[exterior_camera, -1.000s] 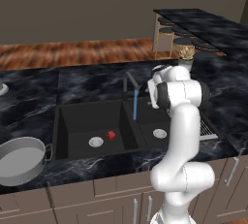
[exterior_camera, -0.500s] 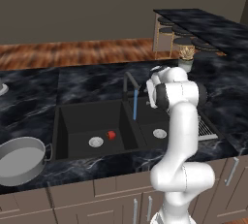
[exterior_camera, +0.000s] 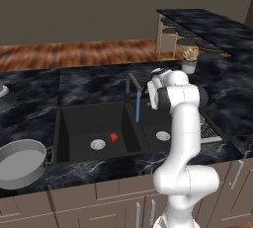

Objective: Dump the bell pepper from the pot into the sink. Then turn on the water and wash the bell pepper. Then turn off the water and put the bell pepper back in the pot.

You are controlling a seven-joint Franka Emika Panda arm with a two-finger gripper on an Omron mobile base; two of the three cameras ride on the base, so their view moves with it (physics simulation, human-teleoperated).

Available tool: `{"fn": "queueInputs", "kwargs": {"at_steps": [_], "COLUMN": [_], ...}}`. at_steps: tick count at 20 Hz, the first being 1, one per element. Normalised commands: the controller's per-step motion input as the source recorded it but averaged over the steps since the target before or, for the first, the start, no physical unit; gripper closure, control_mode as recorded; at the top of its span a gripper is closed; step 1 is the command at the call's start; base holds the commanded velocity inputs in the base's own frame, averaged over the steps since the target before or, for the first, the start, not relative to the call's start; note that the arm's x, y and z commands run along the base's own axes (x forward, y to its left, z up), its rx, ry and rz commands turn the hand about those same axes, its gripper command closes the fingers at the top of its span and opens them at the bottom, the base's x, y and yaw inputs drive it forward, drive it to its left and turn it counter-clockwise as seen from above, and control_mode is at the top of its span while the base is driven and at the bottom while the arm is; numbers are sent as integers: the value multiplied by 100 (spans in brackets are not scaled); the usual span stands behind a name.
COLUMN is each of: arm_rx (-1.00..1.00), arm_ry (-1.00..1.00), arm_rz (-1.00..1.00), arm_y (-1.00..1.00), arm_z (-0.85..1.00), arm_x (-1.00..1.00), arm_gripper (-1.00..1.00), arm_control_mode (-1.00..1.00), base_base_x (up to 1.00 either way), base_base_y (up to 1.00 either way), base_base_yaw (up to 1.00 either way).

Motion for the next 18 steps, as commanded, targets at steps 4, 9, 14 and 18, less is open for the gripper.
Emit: {"fn": "queueInputs", "kwargs": {"at_steps": [4,9,14,18], "arm_rx": [0,0,0,0], "arm_ry": [0,0,0,0], "arm_rz": [0,0,0,0], "arm_y": [11,13,9,7], "arm_z": [-6,0,-4,-6], "arm_x": [21,14,14,13], "arm_gripper": [-100,-100,-100,-100], "arm_control_mode": [-100,-100,-100,-100], "base_base_x": [0,0,0,0], "base_base_y": [0,0,0,0], "base_base_yaw": [0,0,0,0]}}
